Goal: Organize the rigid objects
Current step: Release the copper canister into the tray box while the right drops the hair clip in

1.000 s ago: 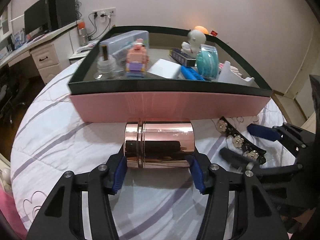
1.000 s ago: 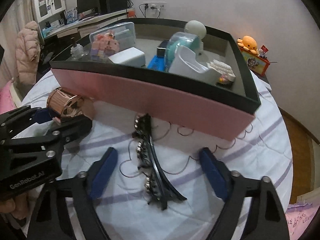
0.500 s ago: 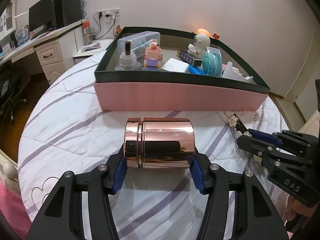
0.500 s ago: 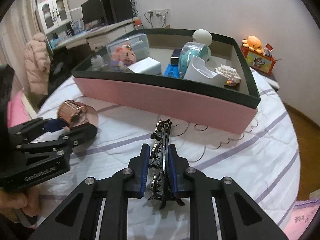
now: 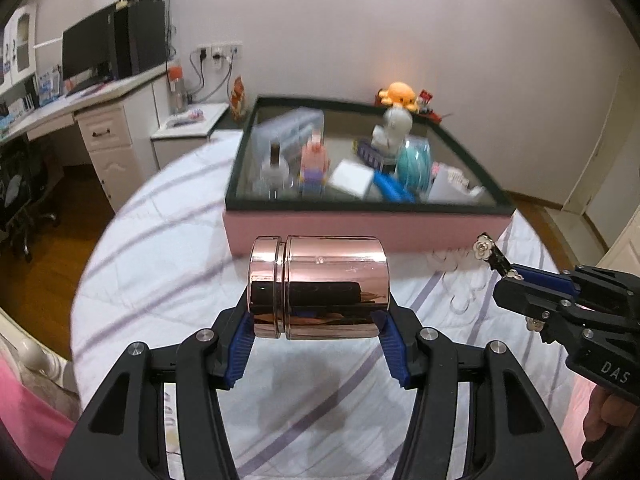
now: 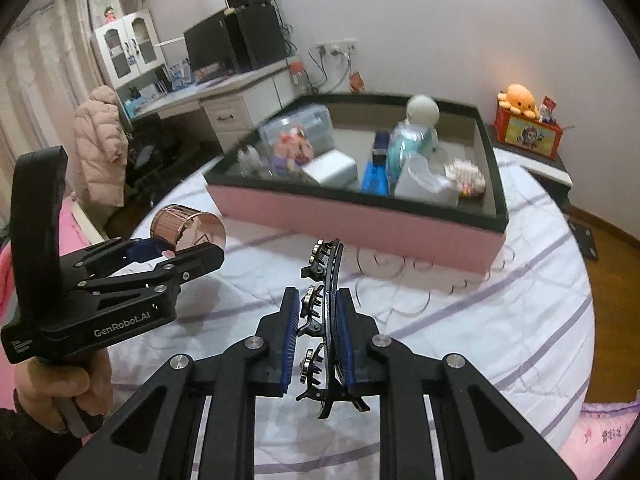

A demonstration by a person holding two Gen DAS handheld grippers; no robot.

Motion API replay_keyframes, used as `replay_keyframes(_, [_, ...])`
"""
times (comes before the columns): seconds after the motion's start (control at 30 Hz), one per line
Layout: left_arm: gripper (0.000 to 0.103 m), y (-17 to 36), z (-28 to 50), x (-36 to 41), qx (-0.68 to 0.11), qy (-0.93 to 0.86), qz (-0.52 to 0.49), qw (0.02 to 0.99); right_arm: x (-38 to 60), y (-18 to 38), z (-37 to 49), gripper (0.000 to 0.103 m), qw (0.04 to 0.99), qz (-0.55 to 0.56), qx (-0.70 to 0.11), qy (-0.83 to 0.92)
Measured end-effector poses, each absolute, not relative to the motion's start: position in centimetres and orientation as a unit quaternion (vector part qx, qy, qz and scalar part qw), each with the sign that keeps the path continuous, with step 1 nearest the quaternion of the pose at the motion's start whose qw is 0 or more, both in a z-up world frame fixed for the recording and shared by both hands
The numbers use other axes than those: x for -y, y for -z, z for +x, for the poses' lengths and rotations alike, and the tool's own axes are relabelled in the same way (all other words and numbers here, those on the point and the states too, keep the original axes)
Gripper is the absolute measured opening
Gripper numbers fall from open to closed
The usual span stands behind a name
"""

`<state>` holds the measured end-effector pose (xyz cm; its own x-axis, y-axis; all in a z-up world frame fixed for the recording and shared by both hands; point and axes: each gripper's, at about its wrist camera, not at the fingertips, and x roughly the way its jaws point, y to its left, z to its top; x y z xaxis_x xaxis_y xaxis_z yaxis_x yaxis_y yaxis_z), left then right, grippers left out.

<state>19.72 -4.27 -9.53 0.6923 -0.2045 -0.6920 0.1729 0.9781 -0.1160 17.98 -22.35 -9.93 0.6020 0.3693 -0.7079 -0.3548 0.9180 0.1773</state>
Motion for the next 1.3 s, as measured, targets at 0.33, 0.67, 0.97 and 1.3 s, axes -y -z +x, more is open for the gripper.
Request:
replay_keyframes(0.33, [0.056,3.8,23.2,5.1,-0.324,0.105,-0.014,0.94,22.8,4.6,21.6,0.019,0.919,0.013,-0.346,-0.19])
replay_keyframes(0.67, [0.056,4.1,30.5,7.9,-0.345,0.109,-0.005,0.932,24.0,4.6,29.6,0.019,0.917,0.046,-0.362,-0.162])
replay_keyframes(0.97, [0.067,8.4,33.8,11.2,-0.39,0.119,0.029,0.913,24.4,8.9,33.9,0.02,0.893,0.08,-0.415,-0.153])
replay_keyframes(1.3, [0.101,6.7,30.7,9.3,-0.34,0.091,0.023,0.936,26.2,9.2,32.6,0.083,0.896,0.123,-0.401,-0.145])
